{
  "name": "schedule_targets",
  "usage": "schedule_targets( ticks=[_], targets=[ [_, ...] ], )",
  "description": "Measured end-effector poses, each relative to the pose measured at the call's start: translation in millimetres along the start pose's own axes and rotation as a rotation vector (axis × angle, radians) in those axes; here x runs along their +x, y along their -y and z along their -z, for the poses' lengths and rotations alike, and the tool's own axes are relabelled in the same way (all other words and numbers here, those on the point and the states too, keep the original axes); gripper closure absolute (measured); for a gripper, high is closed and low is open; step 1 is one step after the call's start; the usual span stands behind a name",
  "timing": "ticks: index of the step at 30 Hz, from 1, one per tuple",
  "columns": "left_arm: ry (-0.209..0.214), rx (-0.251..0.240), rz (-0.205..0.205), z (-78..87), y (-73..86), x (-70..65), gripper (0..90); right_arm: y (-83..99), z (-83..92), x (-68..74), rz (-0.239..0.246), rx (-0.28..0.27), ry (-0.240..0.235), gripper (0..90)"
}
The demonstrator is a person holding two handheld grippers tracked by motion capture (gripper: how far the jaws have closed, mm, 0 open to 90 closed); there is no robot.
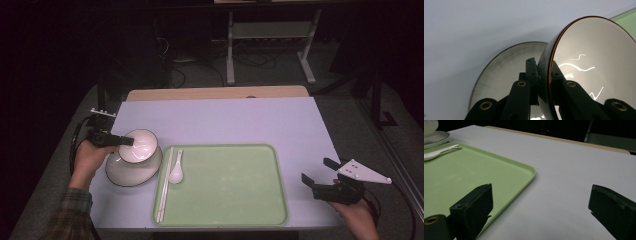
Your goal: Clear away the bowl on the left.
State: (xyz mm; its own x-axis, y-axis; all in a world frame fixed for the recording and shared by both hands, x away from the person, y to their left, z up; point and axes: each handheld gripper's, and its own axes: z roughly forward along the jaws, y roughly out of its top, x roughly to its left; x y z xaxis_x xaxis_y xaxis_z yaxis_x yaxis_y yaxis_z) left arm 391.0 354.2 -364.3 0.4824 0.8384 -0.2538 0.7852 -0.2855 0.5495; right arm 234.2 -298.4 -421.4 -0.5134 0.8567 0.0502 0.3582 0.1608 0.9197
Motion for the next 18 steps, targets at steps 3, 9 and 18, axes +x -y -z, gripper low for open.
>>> schedule_targets(
  ticks=[3,9,18],
  targets=[
    [0.021,-0.001,-0.032,-3.8,-7.8,-13.0,82.6,0.0,0.3,-0.7,-0.003,-0.002,0.001,4.9],
    [0.065,-0.009,-0.072,-11.9,-21.4,-32.1,82.6,-0.1,0.8,-0.7,-0.002,-0.007,-0.001,4.9],
    [0.124,-0.005,-0.137,-32.1,-41.1,-63.9,82.5,-0.2,0.7,-0.5,-0.005,-0.008,-0.006,4.9]
  ],
)
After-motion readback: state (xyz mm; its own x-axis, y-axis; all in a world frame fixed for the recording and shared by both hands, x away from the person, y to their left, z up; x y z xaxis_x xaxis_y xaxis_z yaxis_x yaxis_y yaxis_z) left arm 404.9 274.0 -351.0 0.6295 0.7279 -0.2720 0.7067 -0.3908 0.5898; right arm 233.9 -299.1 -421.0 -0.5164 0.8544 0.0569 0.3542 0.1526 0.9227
